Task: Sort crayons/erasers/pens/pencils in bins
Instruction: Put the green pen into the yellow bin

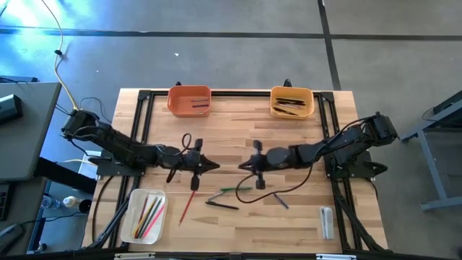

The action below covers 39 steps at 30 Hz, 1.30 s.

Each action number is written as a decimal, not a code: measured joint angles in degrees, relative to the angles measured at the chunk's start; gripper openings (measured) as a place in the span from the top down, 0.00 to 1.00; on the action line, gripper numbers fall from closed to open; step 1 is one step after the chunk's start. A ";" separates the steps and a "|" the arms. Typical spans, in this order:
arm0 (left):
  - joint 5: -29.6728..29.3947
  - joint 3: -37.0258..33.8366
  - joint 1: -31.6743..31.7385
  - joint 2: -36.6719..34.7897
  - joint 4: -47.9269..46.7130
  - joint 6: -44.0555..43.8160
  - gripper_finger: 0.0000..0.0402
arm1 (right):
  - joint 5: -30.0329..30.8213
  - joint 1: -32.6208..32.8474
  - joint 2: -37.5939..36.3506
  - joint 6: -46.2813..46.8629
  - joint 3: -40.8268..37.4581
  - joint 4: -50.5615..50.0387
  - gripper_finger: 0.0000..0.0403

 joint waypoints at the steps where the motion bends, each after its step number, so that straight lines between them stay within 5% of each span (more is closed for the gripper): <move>1: -0.27 -1.67 0.00 0.00 2.31 -0.32 1.00 | 1.47 0.22 0.00 2.02 -0.01 -3.01 0.97; 9: -1.80 -14.06 0.11 0.00 24.99 -0.16 1.00 | 4.34 4.88 0.19 9.12 -0.02 -11.62 0.76; 17: -1.72 -15.93 0.09 0.00 26.68 -0.04 1.00 | 4.37 7.28 11.93 10.74 8.25 -19.52 0.59; 25: -1.61 -15.93 0.09 0.00 26.26 0.39 1.00 | 1.74 7.33 23.64 11.69 24.27 -39.57 0.61; 39: -1.59 -16.11 0.08 0.00 26.30 0.37 1.00 | -1.46 5.16 24.72 10.61 25.75 -41.85 0.83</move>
